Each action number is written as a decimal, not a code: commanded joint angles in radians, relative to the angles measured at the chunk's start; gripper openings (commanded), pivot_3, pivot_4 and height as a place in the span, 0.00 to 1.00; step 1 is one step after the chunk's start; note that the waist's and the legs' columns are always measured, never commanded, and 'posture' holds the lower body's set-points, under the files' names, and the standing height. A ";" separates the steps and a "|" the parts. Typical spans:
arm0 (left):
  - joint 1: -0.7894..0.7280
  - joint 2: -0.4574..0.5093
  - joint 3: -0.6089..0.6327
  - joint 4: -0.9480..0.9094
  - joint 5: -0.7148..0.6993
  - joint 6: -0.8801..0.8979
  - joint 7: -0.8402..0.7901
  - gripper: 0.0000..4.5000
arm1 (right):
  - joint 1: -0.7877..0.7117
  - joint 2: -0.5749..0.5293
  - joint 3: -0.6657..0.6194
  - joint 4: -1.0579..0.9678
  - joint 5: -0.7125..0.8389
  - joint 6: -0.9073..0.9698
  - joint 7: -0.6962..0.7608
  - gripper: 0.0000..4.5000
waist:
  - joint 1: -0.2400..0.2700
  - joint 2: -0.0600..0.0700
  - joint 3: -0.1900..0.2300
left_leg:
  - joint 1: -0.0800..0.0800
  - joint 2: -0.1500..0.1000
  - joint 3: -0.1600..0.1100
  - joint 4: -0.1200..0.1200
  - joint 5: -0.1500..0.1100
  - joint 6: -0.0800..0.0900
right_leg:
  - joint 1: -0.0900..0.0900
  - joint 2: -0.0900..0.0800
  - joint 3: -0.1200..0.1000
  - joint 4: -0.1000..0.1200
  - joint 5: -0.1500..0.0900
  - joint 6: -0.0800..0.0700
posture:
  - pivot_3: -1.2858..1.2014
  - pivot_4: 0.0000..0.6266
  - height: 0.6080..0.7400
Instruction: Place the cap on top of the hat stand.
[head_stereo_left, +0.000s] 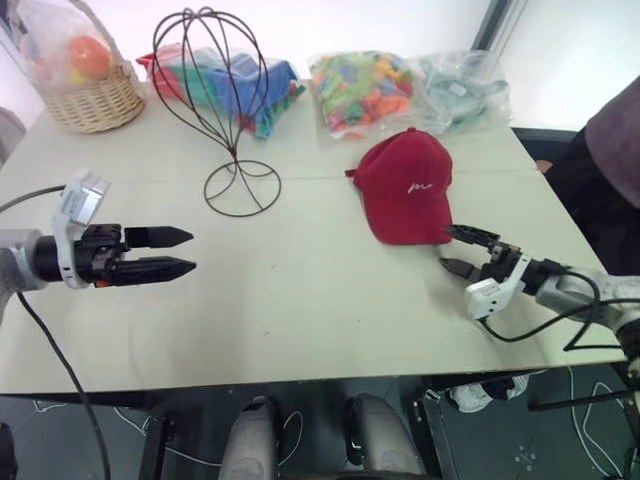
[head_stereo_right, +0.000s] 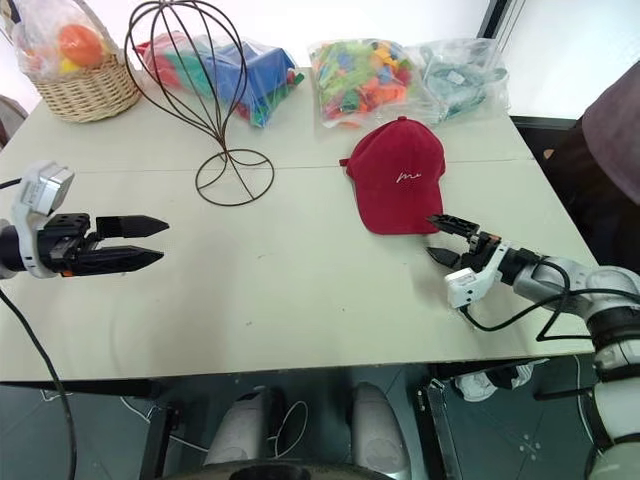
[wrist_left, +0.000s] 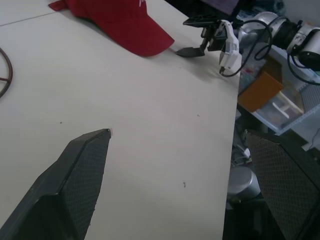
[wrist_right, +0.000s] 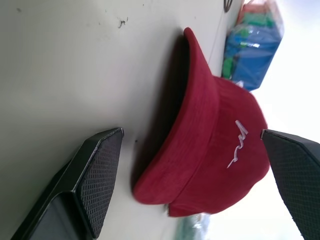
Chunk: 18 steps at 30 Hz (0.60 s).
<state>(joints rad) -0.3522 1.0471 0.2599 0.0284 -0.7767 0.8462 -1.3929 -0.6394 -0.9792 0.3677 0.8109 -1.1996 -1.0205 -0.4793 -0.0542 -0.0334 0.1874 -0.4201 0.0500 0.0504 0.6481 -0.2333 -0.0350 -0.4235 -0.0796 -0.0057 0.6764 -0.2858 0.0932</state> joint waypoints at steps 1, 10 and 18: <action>-0.003 -0.006 0.040 -0.037 -0.027 0.004 0.021 1.00 | -0.079 0.033 0.123 0.086 -0.113 0.089 -0.152 0.99 | -0.014 0.000 0.000 | 0.001 0.000 0.000 0.000 0.000 -0.001 | 0.001 0.000 0.000 0.000 0.000 0.000 | 0.52 0.24 1.00; 0.020 -0.027 0.061 -0.067 -0.048 0.007 0.076 1.00 | -0.274 0.167 0.354 0.307 -0.195 0.216 -0.366 0.99 | -0.033 -0.012 -0.006 | 0.017 0.000 -0.001 -0.003 0.001 -0.001 | 0.017 0.001 0.001 -0.002 0.000 -0.001 | 0.52 0.24 1.00; 0.056 -0.027 0.090 -0.084 -0.057 -0.002 0.104 1.00 | -0.333 0.220 0.446 0.318 -0.191 0.241 -0.461 0.94 | -0.050 -0.017 -0.009 | 0.029 0.001 -0.002 -0.008 0.001 -0.001 | 0.028 0.001 0.001 -0.005 -0.002 -0.003 | 0.52 0.24 1.00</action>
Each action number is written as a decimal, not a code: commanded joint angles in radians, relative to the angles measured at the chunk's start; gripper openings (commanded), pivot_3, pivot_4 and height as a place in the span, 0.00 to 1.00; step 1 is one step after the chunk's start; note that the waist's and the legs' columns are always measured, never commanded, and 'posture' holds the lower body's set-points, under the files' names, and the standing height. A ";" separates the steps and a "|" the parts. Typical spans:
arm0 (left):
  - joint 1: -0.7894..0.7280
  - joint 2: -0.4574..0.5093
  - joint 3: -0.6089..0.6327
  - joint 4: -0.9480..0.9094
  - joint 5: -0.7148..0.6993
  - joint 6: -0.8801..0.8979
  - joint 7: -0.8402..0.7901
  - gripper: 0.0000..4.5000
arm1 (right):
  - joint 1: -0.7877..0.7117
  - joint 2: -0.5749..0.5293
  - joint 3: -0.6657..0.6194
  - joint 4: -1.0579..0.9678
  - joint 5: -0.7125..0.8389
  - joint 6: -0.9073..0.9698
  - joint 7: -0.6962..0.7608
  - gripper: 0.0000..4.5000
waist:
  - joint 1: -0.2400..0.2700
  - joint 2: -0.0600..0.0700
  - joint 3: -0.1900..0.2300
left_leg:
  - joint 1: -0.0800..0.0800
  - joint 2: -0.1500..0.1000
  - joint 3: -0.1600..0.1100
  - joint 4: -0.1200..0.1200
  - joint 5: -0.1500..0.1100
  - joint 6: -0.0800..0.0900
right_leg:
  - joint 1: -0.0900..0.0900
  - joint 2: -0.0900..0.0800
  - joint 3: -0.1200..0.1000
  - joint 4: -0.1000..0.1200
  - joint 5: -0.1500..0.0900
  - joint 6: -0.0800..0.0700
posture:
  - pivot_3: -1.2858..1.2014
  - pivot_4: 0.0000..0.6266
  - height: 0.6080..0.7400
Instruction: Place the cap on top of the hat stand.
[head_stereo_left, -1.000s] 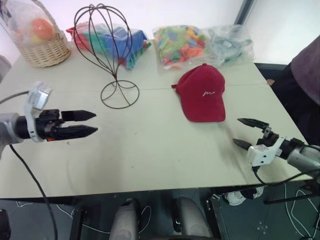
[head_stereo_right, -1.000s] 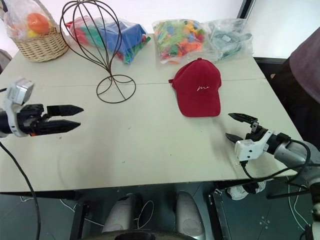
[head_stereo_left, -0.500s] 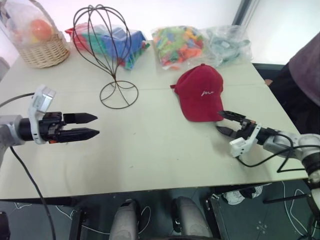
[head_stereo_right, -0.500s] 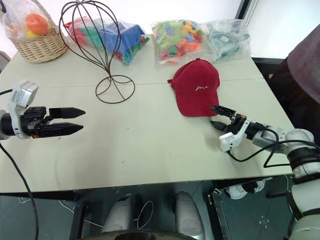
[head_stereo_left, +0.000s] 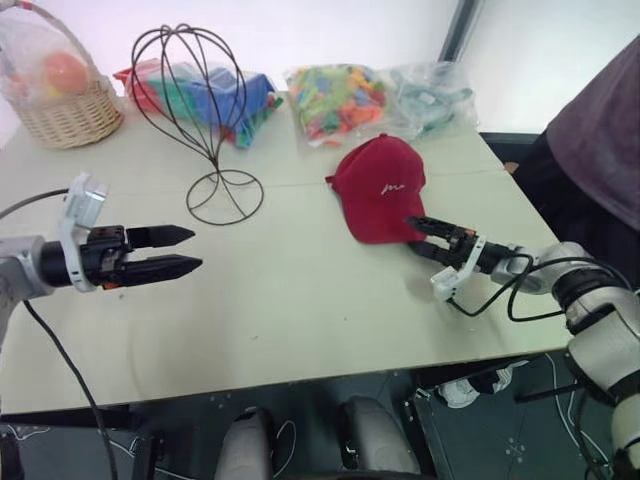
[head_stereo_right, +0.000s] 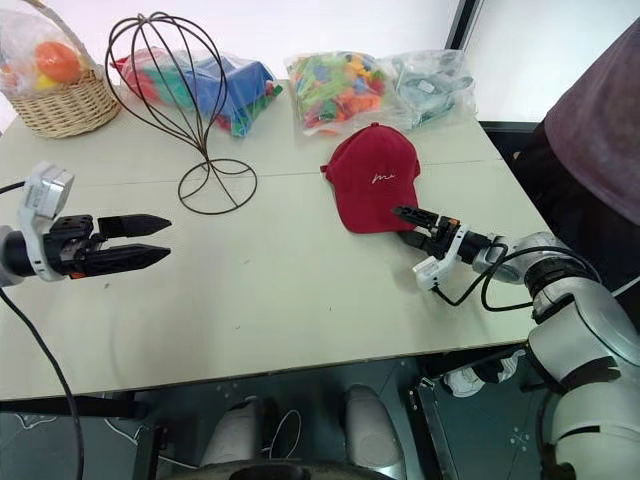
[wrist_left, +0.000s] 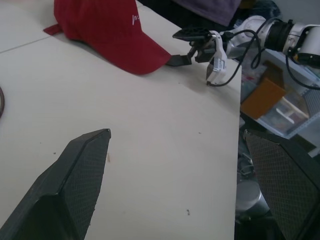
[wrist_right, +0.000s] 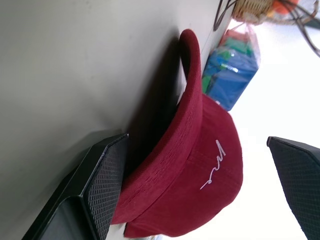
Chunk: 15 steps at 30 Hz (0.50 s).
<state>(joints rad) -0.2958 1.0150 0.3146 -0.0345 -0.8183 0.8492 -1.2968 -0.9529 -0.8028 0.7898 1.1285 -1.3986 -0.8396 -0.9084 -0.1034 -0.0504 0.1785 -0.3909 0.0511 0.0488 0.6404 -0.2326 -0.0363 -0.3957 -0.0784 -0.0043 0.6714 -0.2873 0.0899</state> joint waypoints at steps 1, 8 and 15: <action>-0.001 0.004 0.036 -0.022 -0.015 -0.006 0.010 1.00 | -0.024 0.047 0.031 0.004 0.010 0.064 -0.038 0.94 | -0.002 0.000 0.000 | 0.000 0.000 0.000 -0.001 0.000 0.000 | 0.000 0.000 0.000 0.000 0.000 0.000 | 0.52 0.24 1.00; -0.002 -0.006 0.038 -0.024 -0.012 -0.015 0.028 1.00 | -0.030 0.083 0.010 0.058 0.101 0.055 0.027 0.94 | -0.005 -0.001 -0.001 | 0.002 0.000 0.000 -0.007 0.001 -0.001 | 0.000 0.000 0.000 -0.003 0.001 0.002 | 0.52 0.24 1.00; 0.000 -0.014 0.039 -0.022 -0.007 -0.025 0.037 1.00 | -0.006 0.082 0.013 0.053 0.163 0.048 0.078 0.94 | -0.005 -0.001 -0.001 | 0.002 0.000 0.000 -0.009 0.001 -0.002 | 0.000 0.000 0.000 -0.004 0.001 0.002 | 0.52 0.24 1.00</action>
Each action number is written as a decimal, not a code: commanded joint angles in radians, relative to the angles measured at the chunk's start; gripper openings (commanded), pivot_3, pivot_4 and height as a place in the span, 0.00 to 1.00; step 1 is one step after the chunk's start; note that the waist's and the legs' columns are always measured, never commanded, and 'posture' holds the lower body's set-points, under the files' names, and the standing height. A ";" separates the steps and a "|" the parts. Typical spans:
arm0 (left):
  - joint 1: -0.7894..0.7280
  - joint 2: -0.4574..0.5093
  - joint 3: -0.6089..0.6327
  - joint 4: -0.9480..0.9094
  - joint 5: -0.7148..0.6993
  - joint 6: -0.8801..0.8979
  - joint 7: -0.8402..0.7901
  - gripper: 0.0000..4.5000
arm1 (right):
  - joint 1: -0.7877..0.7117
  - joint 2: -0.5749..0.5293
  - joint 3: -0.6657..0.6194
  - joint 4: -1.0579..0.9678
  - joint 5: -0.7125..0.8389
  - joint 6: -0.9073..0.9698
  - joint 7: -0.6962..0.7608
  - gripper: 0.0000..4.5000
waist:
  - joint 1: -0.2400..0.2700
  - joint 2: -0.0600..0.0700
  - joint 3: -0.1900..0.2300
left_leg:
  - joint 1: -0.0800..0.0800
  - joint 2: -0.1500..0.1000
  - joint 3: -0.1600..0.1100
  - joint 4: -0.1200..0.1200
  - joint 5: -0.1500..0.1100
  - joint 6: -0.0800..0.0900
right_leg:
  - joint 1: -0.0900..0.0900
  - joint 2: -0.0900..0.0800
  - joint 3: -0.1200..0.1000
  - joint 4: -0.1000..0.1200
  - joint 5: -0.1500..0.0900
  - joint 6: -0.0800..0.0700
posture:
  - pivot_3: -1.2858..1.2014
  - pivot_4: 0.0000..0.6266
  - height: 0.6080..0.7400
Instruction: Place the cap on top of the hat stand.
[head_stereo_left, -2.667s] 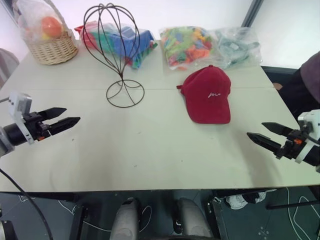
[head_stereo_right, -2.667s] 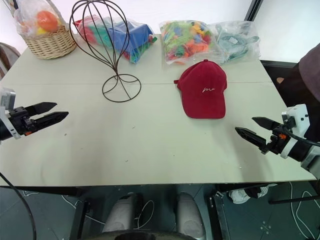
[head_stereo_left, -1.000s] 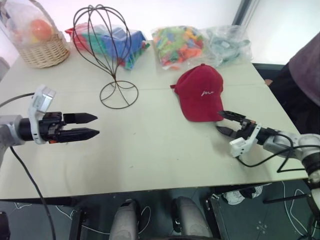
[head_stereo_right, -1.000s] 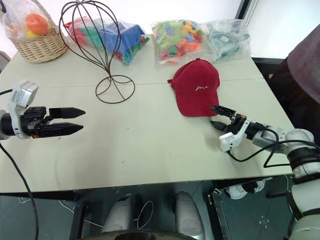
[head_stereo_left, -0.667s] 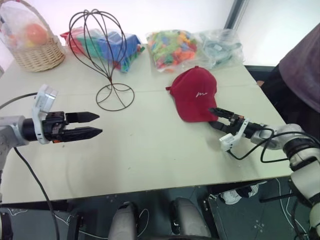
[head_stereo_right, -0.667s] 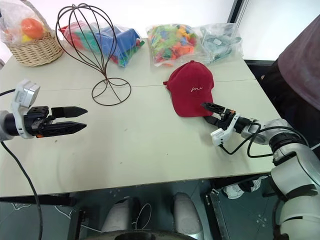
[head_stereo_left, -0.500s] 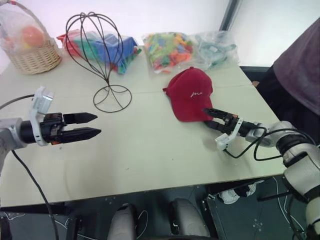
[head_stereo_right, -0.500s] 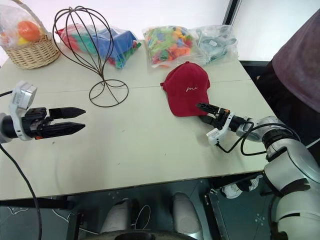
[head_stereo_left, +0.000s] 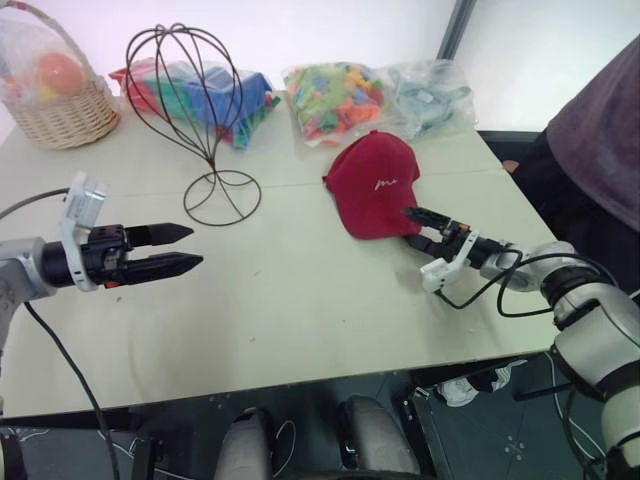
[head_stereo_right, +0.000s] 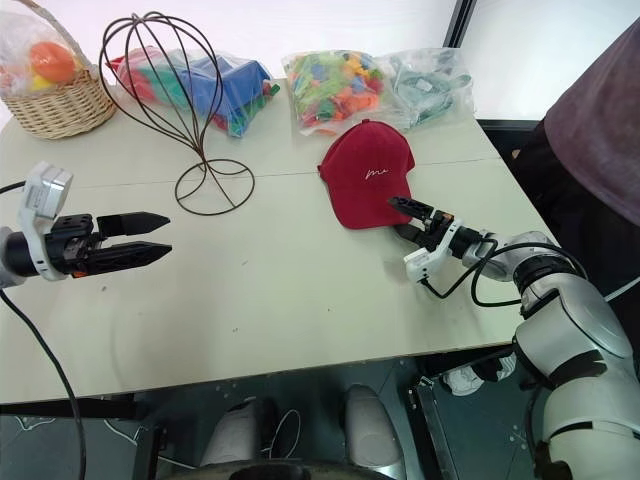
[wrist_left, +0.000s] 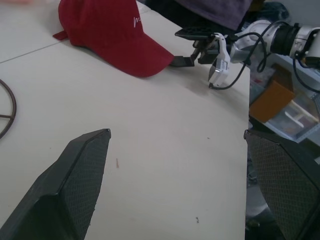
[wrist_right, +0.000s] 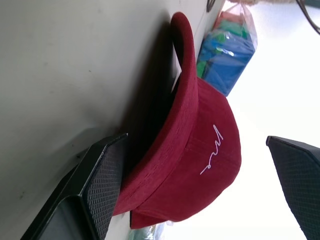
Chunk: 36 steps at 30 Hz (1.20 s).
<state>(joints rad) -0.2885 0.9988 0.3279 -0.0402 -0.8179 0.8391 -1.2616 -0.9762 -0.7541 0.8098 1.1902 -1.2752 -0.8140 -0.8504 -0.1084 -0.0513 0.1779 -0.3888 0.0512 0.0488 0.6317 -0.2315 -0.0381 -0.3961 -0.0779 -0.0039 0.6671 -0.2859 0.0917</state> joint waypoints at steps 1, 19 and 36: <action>-0.008 0.002 0.025 -0.016 -0.008 -0.015 0.003 1.00 | 0.022 0.032 -0.010 -0.008 0.050 0.019 0.025 0.94 | 0.000 0.000 0.000 | 0.000 0.000 0.000 0.000 0.000 0.000 | 0.000 0.000 0.000 0.000 0.000 0.000 | 0.52 0.24 1.00; -0.014 -0.010 0.020 -0.006 -0.005 -0.018 0.008 1.00 | 0.048 0.021 -0.011 -0.015 0.144 -0.003 0.135 0.97 | 0.003 0.000 0.000 | 0.000 0.000 0.000 -0.002 0.000 0.000 | -0.001 0.000 0.000 -0.002 0.000 -0.001 | 0.52 0.24 1.00; -0.022 -0.010 0.017 0.002 0.002 -0.023 0.006 1.00 | 0.047 0.014 -0.018 -0.052 0.165 -0.021 0.130 0.92 | 0.008 0.001 0.000 | 0.000 0.000 0.000 -0.003 0.000 0.000 | -0.001 0.000 0.000 -0.002 0.000 -0.001 | 0.52 0.24 1.00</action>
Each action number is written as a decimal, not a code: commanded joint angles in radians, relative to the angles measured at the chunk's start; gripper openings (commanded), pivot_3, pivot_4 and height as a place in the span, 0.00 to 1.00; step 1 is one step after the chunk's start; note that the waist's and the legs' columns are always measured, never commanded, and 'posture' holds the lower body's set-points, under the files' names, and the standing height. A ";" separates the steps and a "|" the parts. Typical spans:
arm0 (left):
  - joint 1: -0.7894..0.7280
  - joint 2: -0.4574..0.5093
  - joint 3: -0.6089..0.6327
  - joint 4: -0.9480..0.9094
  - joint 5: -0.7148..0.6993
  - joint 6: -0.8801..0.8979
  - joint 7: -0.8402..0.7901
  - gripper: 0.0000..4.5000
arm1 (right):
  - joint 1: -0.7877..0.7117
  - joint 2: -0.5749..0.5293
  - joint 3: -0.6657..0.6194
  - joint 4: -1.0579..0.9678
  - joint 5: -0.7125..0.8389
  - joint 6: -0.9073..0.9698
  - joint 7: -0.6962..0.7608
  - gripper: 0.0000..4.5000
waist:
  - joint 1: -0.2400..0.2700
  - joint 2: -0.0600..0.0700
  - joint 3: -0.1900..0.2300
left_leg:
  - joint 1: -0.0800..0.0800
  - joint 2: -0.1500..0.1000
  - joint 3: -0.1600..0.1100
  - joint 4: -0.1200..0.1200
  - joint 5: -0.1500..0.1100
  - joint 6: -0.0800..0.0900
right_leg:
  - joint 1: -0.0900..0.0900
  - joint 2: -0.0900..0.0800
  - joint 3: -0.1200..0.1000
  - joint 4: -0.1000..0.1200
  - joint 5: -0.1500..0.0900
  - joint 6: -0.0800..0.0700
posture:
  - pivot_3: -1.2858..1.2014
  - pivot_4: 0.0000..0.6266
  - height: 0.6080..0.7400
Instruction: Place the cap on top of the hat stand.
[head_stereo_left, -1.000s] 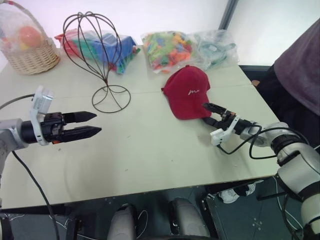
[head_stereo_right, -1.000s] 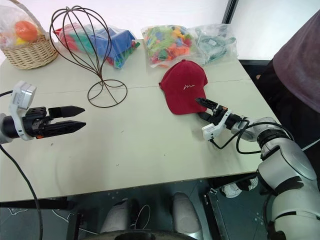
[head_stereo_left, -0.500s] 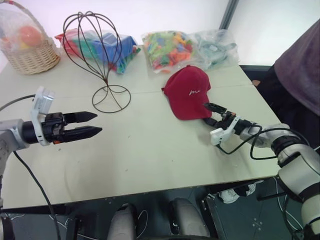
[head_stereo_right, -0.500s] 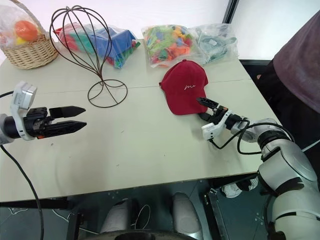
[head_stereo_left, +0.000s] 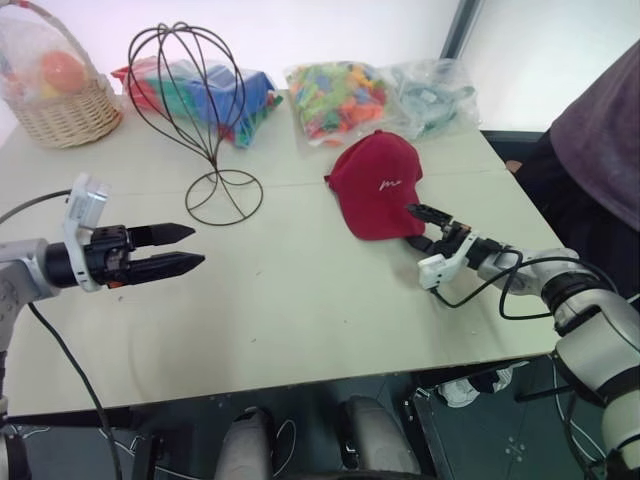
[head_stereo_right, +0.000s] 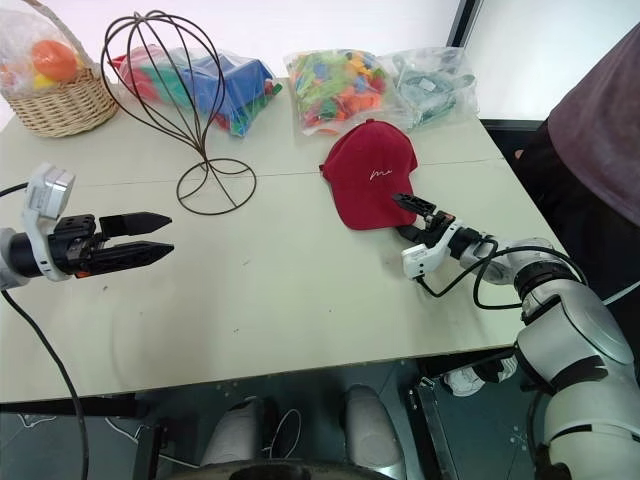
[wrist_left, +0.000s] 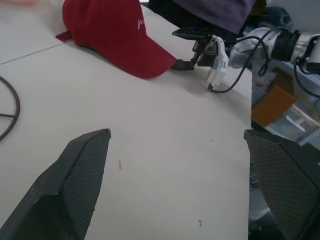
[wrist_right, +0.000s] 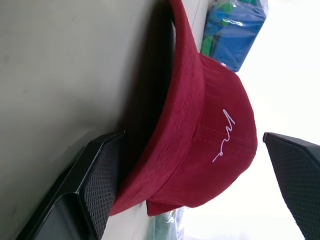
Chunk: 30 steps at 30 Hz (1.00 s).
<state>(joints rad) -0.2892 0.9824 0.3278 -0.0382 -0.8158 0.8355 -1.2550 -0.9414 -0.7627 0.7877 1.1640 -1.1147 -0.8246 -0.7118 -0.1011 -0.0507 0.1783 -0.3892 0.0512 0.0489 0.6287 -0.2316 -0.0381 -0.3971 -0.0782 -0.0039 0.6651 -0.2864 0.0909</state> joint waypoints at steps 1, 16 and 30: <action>-0.021 0.006 0.016 0.000 0.000 -0.020 0.000 1.00 | 0.013 0.022 0.006 -0.028 0.003 -0.012 -0.010 0.92 | 0.001 0.000 0.000 | 0.000 0.000 0.000 0.000 0.000 0.000 | 0.000 0.000 0.000 0.000 0.000 0.000 | 0.52 0.24 1.00; -0.014 0.007 0.018 0.005 0.002 -0.026 0.001 1.00 | 0.028 0.034 -0.046 -0.002 0.081 -0.045 0.055 0.92 | 0.003 0.000 0.000 | -0.001 0.000 0.000 -0.001 0.000 0.000 | 0.000 0.000 0.000 -0.001 0.000 0.000 | 0.52 0.24 1.00; 0.011 0.016 0.033 0.018 0.005 -0.033 -0.003 1.00 | 0.127 -0.022 -0.207 -0.133 0.305 -0.152 0.339 0.97 | 0.010 0.005 0.003 | -0.002 -0.001 0.000 -0.001 0.000 0.000 | -0.002 -0.001 0.000 -0.001 0.000 0.000 | 0.52 0.24 1.00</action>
<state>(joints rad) -0.2766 0.9828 0.3309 -0.0147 -0.8144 0.8175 -1.2567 -0.8251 -0.7698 0.6066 1.0661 -0.8417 -0.9535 -0.4040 -0.0908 -0.0461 0.1811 -0.3916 0.0506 0.0493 0.6274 -0.2316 -0.0380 -0.3988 -0.0795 -0.0041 0.6636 -0.2864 0.0910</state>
